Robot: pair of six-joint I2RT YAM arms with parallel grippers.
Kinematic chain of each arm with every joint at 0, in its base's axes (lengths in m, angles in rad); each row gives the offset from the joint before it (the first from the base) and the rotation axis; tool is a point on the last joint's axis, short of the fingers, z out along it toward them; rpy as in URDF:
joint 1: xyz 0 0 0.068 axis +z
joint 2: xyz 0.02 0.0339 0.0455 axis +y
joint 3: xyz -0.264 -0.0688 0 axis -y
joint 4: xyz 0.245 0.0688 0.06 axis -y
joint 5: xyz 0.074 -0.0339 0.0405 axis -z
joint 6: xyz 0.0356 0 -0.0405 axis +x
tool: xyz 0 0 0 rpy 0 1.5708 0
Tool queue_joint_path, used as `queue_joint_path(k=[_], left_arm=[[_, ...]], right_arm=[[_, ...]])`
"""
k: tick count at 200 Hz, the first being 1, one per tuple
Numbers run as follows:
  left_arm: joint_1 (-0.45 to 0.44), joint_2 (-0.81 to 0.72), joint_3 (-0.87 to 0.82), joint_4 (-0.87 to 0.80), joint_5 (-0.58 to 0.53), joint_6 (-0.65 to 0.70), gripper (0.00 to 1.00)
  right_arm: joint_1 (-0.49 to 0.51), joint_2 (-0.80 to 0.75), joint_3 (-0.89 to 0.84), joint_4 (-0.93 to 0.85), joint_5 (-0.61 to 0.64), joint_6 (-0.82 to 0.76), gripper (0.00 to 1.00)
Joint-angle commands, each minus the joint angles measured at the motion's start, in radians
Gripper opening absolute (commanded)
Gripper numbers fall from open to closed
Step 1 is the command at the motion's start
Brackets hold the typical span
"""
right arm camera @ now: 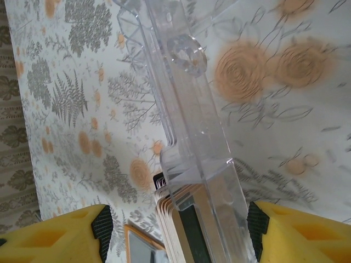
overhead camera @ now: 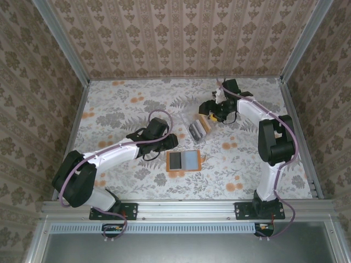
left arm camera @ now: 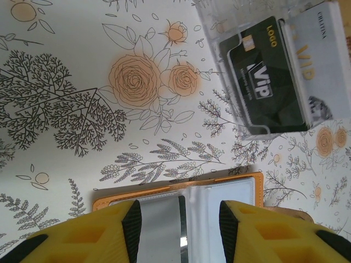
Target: Put the credit cards into the card holder
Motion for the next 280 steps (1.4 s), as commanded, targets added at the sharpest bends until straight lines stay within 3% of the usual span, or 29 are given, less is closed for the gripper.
queue_joint_path(k=[1,21,56,105,174,280], left_arm=[[0.008,-0.025,0.008,-0.004,-0.004,0.015,0.45],[0.006,-0.033,0.000,-0.002,-0.005,0.009,0.45],[0.009,-0.060,-0.021,-0.007,-0.035,-0.005,0.46],[0.025,-0.069,-0.036,-0.008,-0.049,-0.021,0.48],[0.057,-0.092,-0.062,-0.003,-0.038,-0.030,0.49],[0.076,-0.117,-0.095,0.008,-0.036,-0.040,0.50]], right_arm=[[0.022,-0.081,-0.038,0.008,0.049,0.050,0.68],[0.034,-0.120,-0.051,-0.010,0.102,0.061,0.68],[0.071,-0.194,0.013,-0.174,0.411,-0.046,0.66],[0.252,-0.172,0.112,-0.333,0.665,-0.168,0.52],[0.423,-0.055,0.184,-0.399,0.799,-0.162,0.32],[0.479,0.104,0.288,-0.489,1.013,-0.156,0.37]])
